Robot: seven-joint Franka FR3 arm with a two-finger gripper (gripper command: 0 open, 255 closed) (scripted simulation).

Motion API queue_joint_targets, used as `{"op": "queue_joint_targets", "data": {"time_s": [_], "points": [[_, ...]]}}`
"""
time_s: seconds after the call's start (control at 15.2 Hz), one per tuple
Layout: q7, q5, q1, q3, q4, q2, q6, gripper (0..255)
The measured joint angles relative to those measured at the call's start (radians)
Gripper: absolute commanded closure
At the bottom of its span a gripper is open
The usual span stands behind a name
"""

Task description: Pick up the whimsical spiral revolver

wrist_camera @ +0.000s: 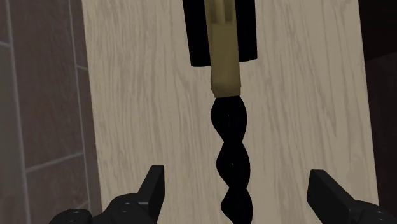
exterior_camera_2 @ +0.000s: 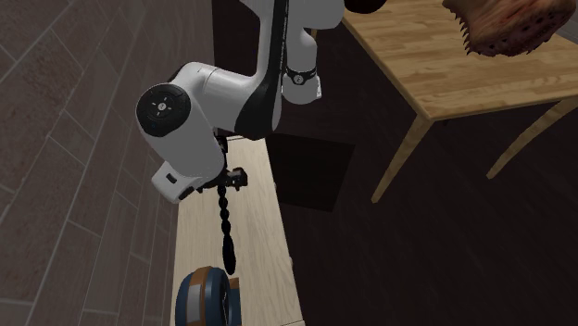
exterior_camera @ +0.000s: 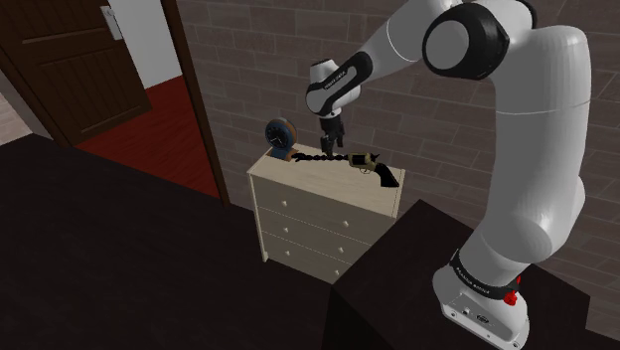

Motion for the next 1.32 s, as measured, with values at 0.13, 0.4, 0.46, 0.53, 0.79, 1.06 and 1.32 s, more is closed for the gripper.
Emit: {"op": "queue_joint_targets", "data": {"time_s": [0.13,0.4,0.46,0.53,0.79,1.06,1.32], "points": [[0.002,0.0,0.0,0.0,-0.004,0.019,0.023,0],[0.004,0.0,0.0,0.001,-0.006,0.03,0.036,255],[0.004,0.0,0.0,0.001,-0.006,0.03,0.036,255],[0.004,0.0,0.0,0.001,-0.006,0.03,0.036,255],[0.004,0.0,0.0,0.001,-0.006,0.03,0.036,255],[0.002,0.0,0.0,0.001,-0.005,0.018,0.023,255],[-0.002,0.0,0.0,0.0,0.003,-0.011,-0.013,255]]}}
